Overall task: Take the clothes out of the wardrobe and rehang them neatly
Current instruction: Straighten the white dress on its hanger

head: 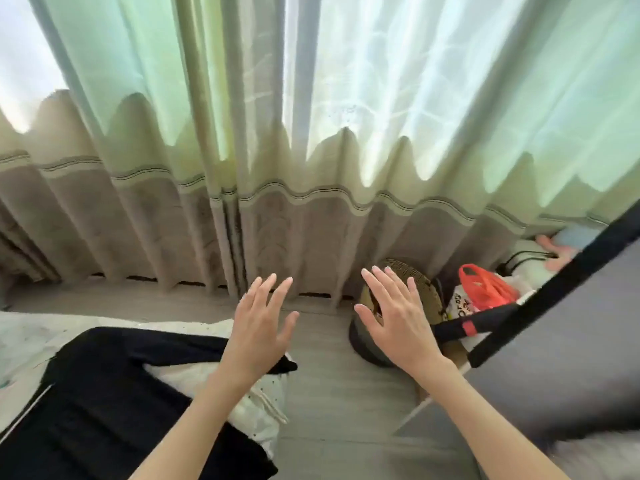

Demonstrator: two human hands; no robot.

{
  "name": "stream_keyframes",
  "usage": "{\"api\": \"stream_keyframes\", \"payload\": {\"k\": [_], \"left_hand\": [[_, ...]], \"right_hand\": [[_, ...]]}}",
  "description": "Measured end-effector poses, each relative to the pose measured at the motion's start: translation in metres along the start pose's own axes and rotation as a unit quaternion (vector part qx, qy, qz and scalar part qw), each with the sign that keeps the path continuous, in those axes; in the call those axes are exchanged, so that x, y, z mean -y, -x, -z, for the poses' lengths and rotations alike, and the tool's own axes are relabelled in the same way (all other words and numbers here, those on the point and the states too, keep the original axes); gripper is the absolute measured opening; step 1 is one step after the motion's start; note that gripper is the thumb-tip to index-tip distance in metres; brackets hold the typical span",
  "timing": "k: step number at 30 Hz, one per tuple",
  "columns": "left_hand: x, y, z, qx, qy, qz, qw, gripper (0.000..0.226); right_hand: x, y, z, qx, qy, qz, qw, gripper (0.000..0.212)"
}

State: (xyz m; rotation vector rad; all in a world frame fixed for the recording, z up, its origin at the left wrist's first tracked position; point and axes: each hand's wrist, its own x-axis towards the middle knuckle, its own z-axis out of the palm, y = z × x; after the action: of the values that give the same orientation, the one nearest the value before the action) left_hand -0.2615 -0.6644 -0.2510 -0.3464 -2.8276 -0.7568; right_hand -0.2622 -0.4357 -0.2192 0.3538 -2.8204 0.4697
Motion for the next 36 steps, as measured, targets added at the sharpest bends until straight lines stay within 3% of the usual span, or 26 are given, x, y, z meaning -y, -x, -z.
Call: {"api": "stream_keyframes", "payload": {"k": [8,13,18,22,24,30,33,36], "left_hand": [[-0.196,-0.019,-0.084,0.082,0.035,-0.195,0.977,0.068],[-0.33,0.007,-0.143,0.127,0.085,-0.273,0.95,0.056],[-0.429,0.016,-0.188,0.192,0.109,-0.34,0.914,0.055],[-0.49,0.013,-0.216,0.224,0.144,-0.369,0.89,0.08],[-0.517,0.008,-0.233,0.239,0.15,-0.385,0.879,0.081],[-0.598,-0.027,-0.289,0.278,0.207,-0.423,0.837,0.061],[-0.635,-0.051,-0.317,0.3,0.222,-0.433,0.821,0.04],[-0.675,-0.074,-0.336,0.315,0.242,-0.44,0.806,0.036]], "right_hand": [[-0.143,0.146,0.105,-0.072,0.058,-0.226,0.97,0.073],[-0.224,0.241,0.164,-0.1,0.086,-0.334,0.933,0.083],[-0.28,0.305,0.208,-0.131,0.106,-0.394,0.904,0.062],[-0.315,0.338,0.241,-0.144,0.139,-0.426,0.882,0.054],[-0.335,0.348,0.254,-0.149,0.153,-0.443,0.871,0.054],[-0.403,0.353,0.275,-0.158,0.181,-0.471,0.849,0.054],[-0.437,0.339,0.283,-0.16,0.201,-0.484,0.836,0.052],[-0.475,0.323,0.304,-0.156,0.231,-0.504,0.817,0.051]]}}
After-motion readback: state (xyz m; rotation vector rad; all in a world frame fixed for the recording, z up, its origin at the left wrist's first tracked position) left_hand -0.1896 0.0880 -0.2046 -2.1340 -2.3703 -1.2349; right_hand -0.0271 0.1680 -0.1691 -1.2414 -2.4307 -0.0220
